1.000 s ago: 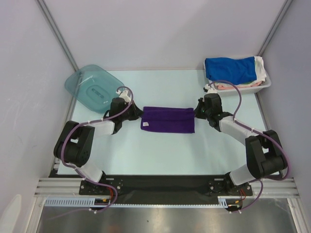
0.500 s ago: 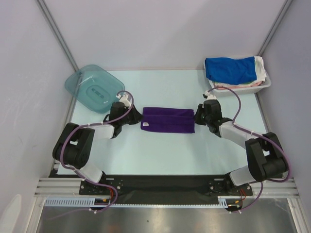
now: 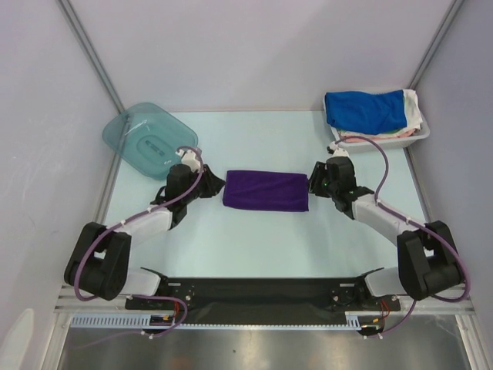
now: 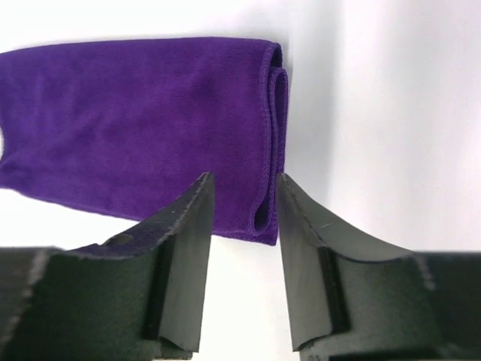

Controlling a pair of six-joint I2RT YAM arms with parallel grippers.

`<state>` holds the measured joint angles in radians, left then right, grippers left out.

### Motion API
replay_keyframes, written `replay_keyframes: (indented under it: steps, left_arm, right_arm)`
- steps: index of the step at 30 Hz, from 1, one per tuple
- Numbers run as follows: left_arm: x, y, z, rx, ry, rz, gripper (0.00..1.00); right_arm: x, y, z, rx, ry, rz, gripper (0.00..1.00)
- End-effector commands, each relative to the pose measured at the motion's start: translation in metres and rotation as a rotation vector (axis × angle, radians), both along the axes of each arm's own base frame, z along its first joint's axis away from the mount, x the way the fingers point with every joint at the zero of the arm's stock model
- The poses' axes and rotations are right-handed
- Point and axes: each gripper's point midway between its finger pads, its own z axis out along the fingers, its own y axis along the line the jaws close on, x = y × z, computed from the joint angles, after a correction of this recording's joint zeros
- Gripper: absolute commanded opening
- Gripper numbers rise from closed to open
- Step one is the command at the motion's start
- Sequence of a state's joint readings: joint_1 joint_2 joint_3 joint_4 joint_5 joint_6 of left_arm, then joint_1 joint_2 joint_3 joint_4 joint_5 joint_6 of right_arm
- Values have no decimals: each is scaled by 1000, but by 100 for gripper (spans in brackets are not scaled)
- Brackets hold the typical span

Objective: Fold and stack the towels
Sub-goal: Fold the towel, then neatly place the folded towel into the bin

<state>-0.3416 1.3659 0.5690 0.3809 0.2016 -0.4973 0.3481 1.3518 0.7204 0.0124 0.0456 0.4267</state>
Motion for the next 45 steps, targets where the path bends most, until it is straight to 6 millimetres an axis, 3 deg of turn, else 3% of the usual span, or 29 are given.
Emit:
replay_keyframes:
  steps: [1, 9, 11, 15, 20, 24, 28, 29, 31, 33, 34, 36, 41, 45]
  left_arm:
    - [6, 4, 15, 32, -4, 41, 29]
    - [-1, -8, 1, 35, 70, 10, 29]
    - [-4, -10, 2, 40, 81, 6, 29]
    - [-11, -16, 15, 38, 77, -16, 29]
    - [-17, -19, 34, 17, 62, -36, 29]
    - [-21, -21, 51, -2, 44, -50, 29]
    - [-30, -23, 71, -29, 27, -77, 29]
    - [-31, -24, 84, -39, -2, -83, 29]
    - [-37, -21, 89, -24, 10, -92, 28]
    - [-38, -21, 109, -19, -34, -108, 29]
    - [-42, -19, 110, -6, -22, -114, 29]
    - [-43, -17, 131, 6, -70, -121, 29]
    - [-50, -11, 157, 68, -111, -158, 29]
    - [-54, -8, 158, 101, -108, -179, 28]
  right_arm:
    - [8, 0, -2, -23, 37, -30, 44]
    - [27, 10, -28, -60, 139, 1, 56]
    - [27, 10, -43, -72, 180, -7, 57]
    - [21, 6, -64, -101, 240, -33, 58]
    - [11, 14, -82, -172, 273, -20, 57]
    - [2, 20, -95, -239, 302, -26, 49]
    - [-4, 14, -107, -272, 334, -48, 28]
    - [-4, 13, -107, -282, 334, -54, 25]
    - [-1, 9, -103, -305, 323, -70, 12]
    - [7, 4, -92, -347, 306, -80, 0]
    - [10, 2, -87, -372, 298, -81, 0]
    - [20, -14, -74, -478, 264, -103, 0]
    - [74, -33, -23, -700, 125, -166, 0]
    - [115, -33, 0, -855, 60, -164, 0]
